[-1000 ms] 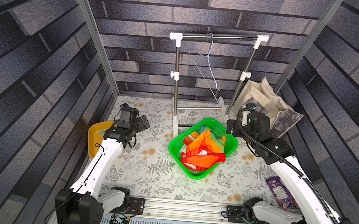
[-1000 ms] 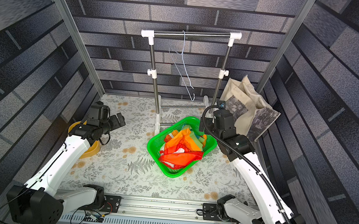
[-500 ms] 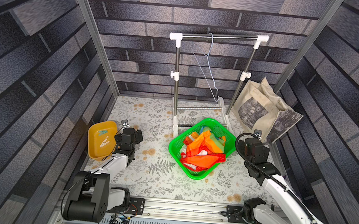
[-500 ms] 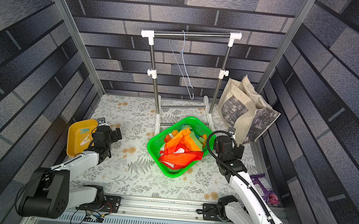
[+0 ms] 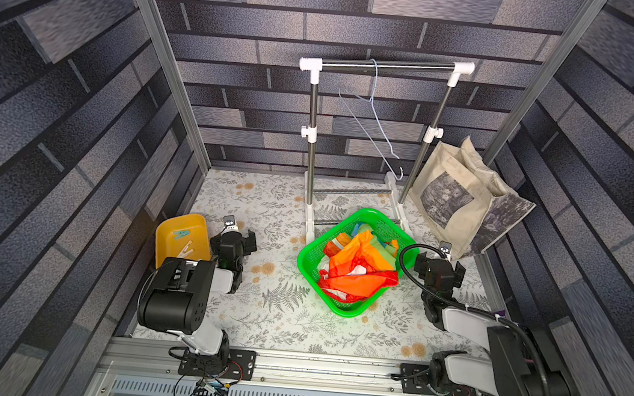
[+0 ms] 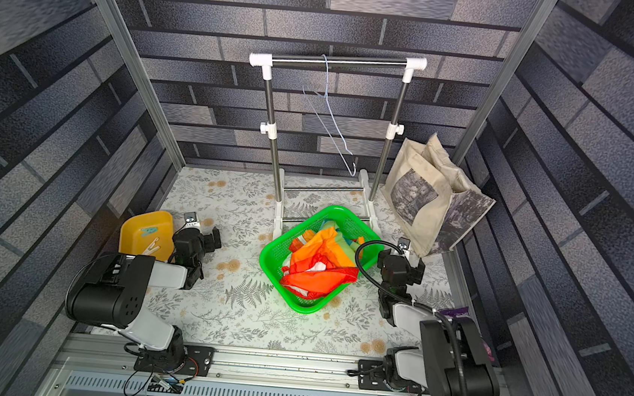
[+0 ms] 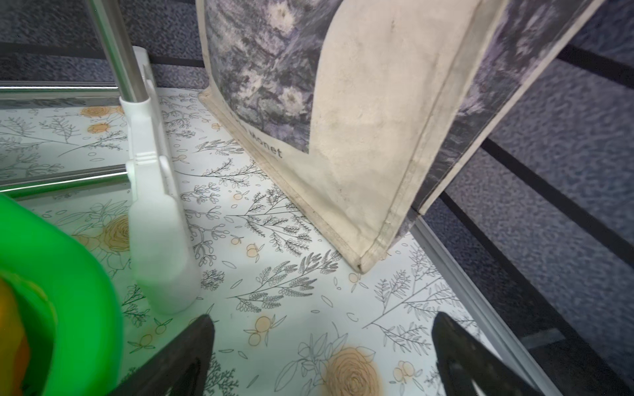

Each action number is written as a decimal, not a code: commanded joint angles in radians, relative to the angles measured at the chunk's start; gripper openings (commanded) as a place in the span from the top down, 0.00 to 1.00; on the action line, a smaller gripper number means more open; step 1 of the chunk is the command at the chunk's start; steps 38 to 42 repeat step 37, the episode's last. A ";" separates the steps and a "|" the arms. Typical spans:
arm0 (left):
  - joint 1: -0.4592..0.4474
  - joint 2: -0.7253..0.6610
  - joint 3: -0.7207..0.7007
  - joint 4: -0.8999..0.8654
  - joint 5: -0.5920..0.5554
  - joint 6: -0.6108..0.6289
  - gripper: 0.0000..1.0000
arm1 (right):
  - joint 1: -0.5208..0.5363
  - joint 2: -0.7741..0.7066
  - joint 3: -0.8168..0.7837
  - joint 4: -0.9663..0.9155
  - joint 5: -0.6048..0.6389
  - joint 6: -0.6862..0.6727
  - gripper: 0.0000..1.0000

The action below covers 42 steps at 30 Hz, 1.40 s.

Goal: Remove the clothespins securing jackets to the hanger
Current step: Reset both arms

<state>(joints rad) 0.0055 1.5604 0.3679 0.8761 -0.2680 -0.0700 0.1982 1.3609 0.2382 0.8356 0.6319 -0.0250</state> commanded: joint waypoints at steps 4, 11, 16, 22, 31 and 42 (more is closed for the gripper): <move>0.011 -0.012 0.022 0.008 0.018 -0.007 0.00 | -0.014 0.122 -0.021 0.333 -0.150 -0.024 0.00; 0.025 -0.010 0.040 -0.020 0.043 -0.016 0.00 | -0.038 0.207 0.064 0.255 -0.219 -0.017 0.00; 0.024 -0.011 0.037 -0.019 0.041 -0.014 0.00 | -0.039 0.249 -0.048 0.529 -0.216 -0.029 0.00; 0.024 -0.012 0.037 -0.020 0.039 -0.014 0.00 | -0.037 0.247 -0.055 0.534 -0.233 -0.035 0.00; 0.024 -0.011 0.040 -0.021 0.039 -0.014 0.00 | -0.036 0.215 0.024 0.340 -0.258 -0.037 0.00; 0.024 -0.011 0.037 -0.020 0.038 -0.015 0.00 | -0.038 0.210 0.056 0.277 -0.232 -0.024 0.00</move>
